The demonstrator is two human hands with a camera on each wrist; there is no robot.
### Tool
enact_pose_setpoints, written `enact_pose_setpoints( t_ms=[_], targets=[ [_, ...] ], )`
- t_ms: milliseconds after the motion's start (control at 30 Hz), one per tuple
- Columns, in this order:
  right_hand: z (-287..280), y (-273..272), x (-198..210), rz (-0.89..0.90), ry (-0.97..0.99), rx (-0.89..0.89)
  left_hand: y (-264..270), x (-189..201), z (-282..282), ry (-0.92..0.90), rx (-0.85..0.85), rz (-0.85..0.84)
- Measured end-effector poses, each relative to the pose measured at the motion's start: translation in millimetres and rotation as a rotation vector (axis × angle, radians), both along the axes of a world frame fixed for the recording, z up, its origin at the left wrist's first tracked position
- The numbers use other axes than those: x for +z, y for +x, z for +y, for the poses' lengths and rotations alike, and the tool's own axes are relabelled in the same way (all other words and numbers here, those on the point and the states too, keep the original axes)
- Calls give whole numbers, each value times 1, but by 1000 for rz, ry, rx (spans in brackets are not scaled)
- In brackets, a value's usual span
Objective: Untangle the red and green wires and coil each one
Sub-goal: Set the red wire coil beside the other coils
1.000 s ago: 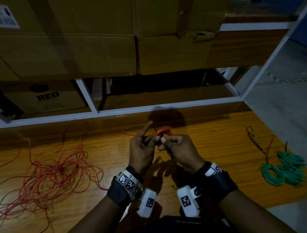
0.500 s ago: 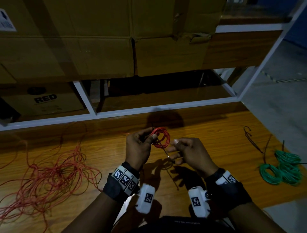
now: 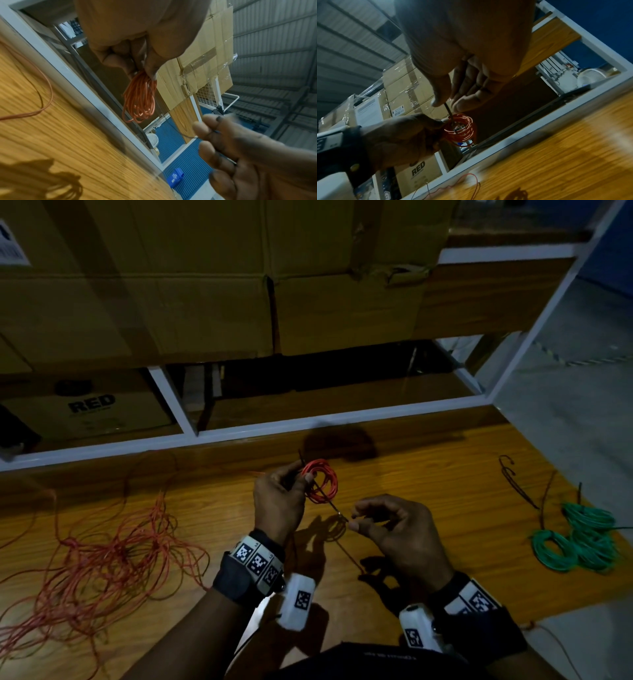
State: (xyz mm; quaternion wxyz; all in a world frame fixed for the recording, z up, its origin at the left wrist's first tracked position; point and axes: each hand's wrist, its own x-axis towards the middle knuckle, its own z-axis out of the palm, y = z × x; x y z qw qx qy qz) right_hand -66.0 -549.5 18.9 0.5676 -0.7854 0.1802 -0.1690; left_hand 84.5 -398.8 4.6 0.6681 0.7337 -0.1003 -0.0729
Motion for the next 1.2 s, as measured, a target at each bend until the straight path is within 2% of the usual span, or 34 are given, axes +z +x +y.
enact_pose_setpoints(
  t_ms=[167, 333, 433, 533, 800, 933, 1033, 1200],
  targets=[
    [1, 7, 0, -70, -53, -40, -2, -3, 4, 73, -34, -84],
    [-1, 22, 27, -144, -130, -144, -14, 0, 5, 100, -122, -143],
    [2, 31, 46, -200, -258, -66, -19, 4, 5, 110, -145, -181],
    [4, 36, 54, -160, -300, 67, -19, 9, 6, 88, -140, -189],
    [10, 19, 50, -15, -143, 180, -2, 13, 24, 93, -77, -166],
    [7, 15, 44, -36, -125, 96, -1, 12, 23, 98, -75, -170],
    [8, 18, 45, -104, -131, 0, -10, 17, 19, 122, -134, -178],
    [8, 31, 51, -177, -282, -66, -25, 18, 11, 132, -235, -252]
  ],
)
